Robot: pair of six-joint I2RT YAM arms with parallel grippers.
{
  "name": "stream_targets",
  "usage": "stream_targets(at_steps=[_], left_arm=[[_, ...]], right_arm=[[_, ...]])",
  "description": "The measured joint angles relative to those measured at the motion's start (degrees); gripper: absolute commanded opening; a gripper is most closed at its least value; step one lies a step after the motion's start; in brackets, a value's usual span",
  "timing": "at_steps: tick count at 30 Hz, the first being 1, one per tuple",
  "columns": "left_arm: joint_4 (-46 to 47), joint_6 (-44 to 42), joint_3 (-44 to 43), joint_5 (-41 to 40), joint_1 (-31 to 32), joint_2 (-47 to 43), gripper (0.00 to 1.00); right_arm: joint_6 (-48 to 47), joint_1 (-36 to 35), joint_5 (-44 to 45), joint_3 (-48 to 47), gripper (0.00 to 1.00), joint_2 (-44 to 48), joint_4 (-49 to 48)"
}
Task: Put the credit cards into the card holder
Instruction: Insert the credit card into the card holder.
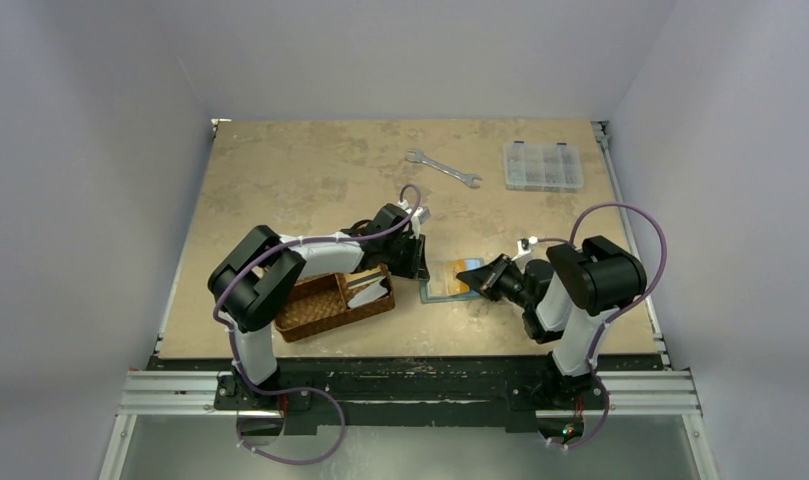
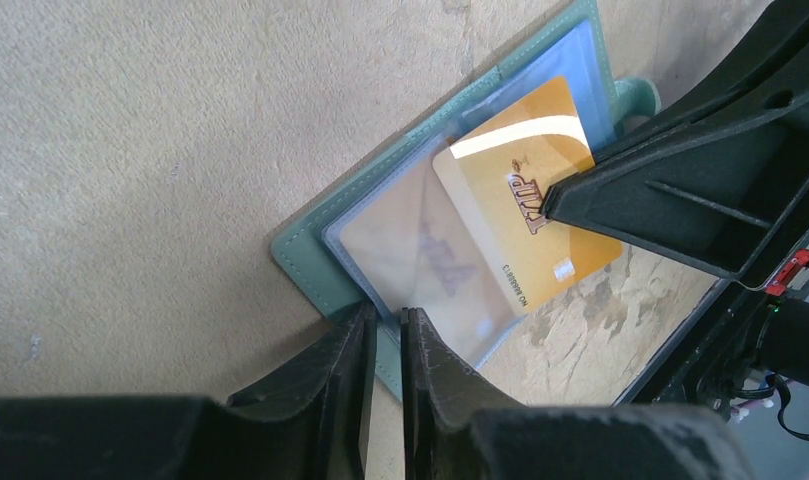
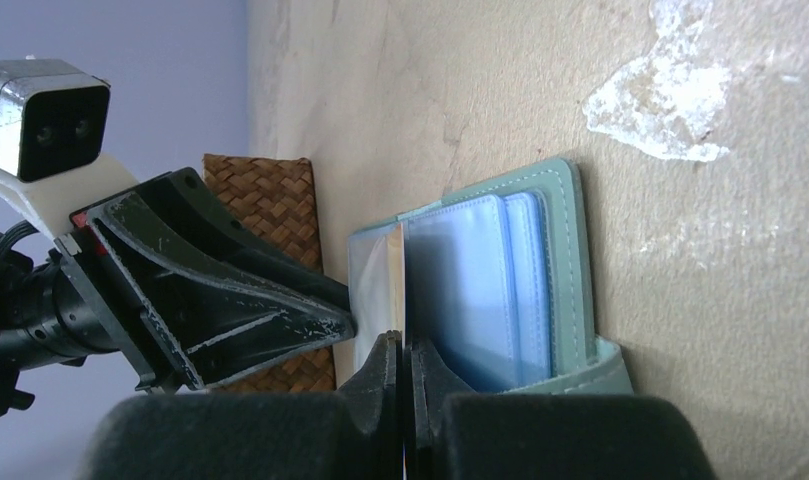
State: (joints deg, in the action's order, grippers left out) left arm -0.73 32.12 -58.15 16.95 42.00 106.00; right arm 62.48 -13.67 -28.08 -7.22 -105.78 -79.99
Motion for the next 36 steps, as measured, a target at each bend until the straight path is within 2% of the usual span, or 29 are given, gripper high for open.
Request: stream_targets(at_steps=[15,28,34,36], left_arm=[[0.70,0.24,0.00,0.09,0.17,0.22,0.15],[1.88,0.31,-0.02,0.24,0.28,0.72,0.13],[2.01,0.46,-0.26,0.22,0.46,1.05,0.13],[1.92,0.48,-0.48,0.22,0.46,1.20,0.13]], right_arm=[[-0.39,0.35,1.14,1.18,0.00,3.17,3.34],[1.68,0.15,1.38,0.09,0.00,-4.74,-6.08],[5.03,-5.25,6.73,1.09,0.00,-5.27,-8.57],[5.20,-6.38,8.11,1.11,0.06,-4.90,-8.22]])
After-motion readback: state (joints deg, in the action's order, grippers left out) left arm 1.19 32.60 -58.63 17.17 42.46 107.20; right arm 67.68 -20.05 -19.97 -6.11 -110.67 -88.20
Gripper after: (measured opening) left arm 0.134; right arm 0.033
